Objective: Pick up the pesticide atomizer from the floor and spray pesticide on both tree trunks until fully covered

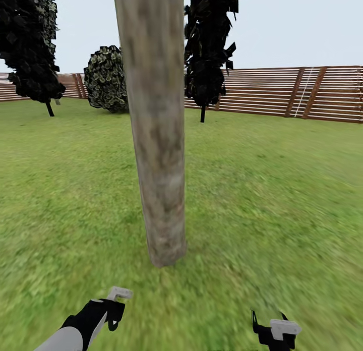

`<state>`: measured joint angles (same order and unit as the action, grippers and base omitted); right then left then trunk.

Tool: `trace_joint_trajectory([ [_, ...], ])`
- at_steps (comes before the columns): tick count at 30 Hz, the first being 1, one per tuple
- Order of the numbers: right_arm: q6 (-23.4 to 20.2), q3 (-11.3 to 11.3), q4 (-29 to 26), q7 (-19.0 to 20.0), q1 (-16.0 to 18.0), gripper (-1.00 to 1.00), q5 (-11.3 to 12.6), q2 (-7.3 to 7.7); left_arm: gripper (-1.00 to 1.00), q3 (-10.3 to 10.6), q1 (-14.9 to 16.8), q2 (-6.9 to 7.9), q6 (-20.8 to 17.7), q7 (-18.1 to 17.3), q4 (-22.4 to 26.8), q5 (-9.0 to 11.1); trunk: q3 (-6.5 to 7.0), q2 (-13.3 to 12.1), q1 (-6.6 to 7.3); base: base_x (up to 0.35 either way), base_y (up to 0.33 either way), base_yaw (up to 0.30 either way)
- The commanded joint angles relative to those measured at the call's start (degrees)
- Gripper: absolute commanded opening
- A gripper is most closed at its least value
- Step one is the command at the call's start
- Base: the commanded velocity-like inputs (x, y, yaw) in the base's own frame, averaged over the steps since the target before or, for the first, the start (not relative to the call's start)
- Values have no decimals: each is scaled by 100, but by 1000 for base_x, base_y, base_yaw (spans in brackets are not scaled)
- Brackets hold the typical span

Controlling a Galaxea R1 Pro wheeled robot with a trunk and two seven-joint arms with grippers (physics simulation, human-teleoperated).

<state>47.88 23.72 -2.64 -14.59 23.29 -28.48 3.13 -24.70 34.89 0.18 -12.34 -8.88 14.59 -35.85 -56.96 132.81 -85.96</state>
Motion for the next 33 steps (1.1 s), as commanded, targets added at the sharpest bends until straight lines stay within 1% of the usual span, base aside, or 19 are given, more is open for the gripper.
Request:
trace_joint_trajectory([
  [1,-1,2,0,0,0,100,1,-2,-100,1,0,0,1,0,0,1,0,0,0,0,0,-274],
  [11,-4,2,0,-3,0,100,0,-5,-100,1,0,1,3,14,6,-1,0,0,0,-4,-3,-270],
  [15,-2,2,0,0,0,100,0,-5,-100,1,0,-3,-2,52,15,5,0,0,0,-214,-112,-243],
  [18,-5,3,0,0,0,100,0,-5,-100,1,11,-20,-7,36,22,8,0,0,0,-176,-78,-85],
  [19,-5,2,0,0,0,100,0,-5,-100,2,24,-99,-8,35,23,8,0,0,0,-47,-21,-22],
  [20,-5,2,0,-3,0,100,0,-5,-100,6,41,-219,-17,48,25,4,0,0,0,-24,-11,-11],
  [21,-7,10,0,-5,0,100,1,-2,-100,8,320,-467,-87,50,168,8,0,0,0,-2,-1,-1],
  [22,-7,9,0,-3,0,100,1,-3,-100,-2,372,-436,-102,39,251,6,0,0,0,0,0,0],
  [24,-7,10,0,-1,0,100,0,1,-100,-12,412,-302,-185,26,433,9,0,0,0,0,0,0],
  [25,-7,10,0,0,0,100,0,1,-100,-14,408,-190,-297,19,522,13,0,0,0,0,0,0],
  [26,-7,10,0,0,0,100,0,-3,-100,-16,392,-109,-395,13,582,15,0,0,0,0,0,0],
  [27,-7,10,0,0,0,100,0,-3,-100,-10,381,-91,-428,11,599,12,0,0,0,0,0,0],
  [30,-7,10,0,4,0,100,0,-3,-100,5,394,-135,-447,10,619,9,0,0,0,-115,0,0],
  [31,-7,10,0,7,0,100,-6,-3,-100,11,431,-209,-457,3,623,8,0,0,0,-281,0,0],
  [33,-7,8,0,8,0,100,-8,-1,-100,19,448,-259,-464,1,636,8,0,0,0,-138,0,0],
])
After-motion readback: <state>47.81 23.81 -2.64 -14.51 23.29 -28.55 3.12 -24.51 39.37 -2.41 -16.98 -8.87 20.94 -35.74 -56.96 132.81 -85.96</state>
